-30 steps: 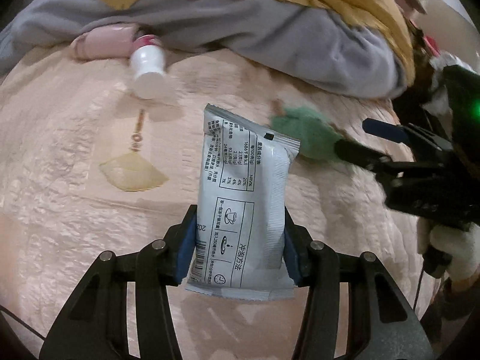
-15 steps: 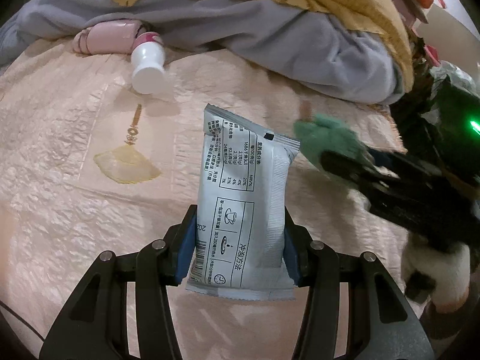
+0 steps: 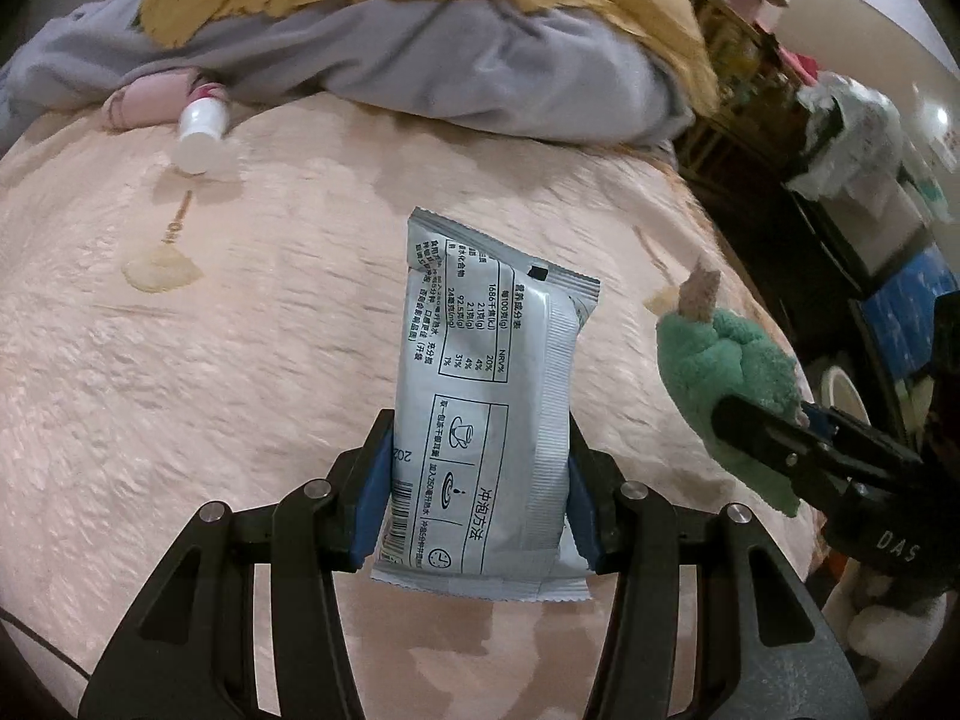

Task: Collect trash
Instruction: 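Carry the silver packet and green towel over the white bucket with both tools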

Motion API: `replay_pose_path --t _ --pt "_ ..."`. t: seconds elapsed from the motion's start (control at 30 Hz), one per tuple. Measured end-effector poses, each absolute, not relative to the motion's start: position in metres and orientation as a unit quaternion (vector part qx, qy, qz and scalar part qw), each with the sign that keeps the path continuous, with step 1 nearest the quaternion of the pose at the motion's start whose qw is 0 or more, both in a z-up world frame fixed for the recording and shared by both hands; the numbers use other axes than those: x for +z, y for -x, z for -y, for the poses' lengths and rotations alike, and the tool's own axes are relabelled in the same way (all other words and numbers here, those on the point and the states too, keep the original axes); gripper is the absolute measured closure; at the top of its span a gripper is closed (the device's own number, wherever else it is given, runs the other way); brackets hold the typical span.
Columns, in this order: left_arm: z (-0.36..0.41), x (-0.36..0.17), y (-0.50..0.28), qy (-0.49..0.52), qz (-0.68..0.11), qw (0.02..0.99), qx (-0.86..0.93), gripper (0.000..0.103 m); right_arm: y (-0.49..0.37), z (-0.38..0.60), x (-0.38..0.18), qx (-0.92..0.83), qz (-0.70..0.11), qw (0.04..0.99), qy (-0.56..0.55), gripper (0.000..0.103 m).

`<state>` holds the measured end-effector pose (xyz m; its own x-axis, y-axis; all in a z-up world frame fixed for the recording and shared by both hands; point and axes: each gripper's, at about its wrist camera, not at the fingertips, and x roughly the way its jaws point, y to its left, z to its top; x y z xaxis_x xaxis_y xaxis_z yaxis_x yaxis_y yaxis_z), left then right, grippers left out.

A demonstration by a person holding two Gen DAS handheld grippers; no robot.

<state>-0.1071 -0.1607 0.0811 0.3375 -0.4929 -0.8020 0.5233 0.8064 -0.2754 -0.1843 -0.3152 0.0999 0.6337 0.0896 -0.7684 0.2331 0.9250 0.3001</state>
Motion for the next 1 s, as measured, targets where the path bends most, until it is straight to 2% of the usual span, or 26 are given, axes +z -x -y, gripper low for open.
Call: replay_pose_path --t 0.3,1.0 --pt "0.201 0.098 0.153 -0.045 -0.462 0.817 -0.344 0.055 0.247 0.348 0.114 -0.085 -0.401 0.885 -0.222 0.047" --pt "0.294 0.117 0.204 -0.090 -0.441 0.789 -0.419 0.055 0.327 0.425 0.125 -0.175 -0.362 0.875 -0.270 0.046"
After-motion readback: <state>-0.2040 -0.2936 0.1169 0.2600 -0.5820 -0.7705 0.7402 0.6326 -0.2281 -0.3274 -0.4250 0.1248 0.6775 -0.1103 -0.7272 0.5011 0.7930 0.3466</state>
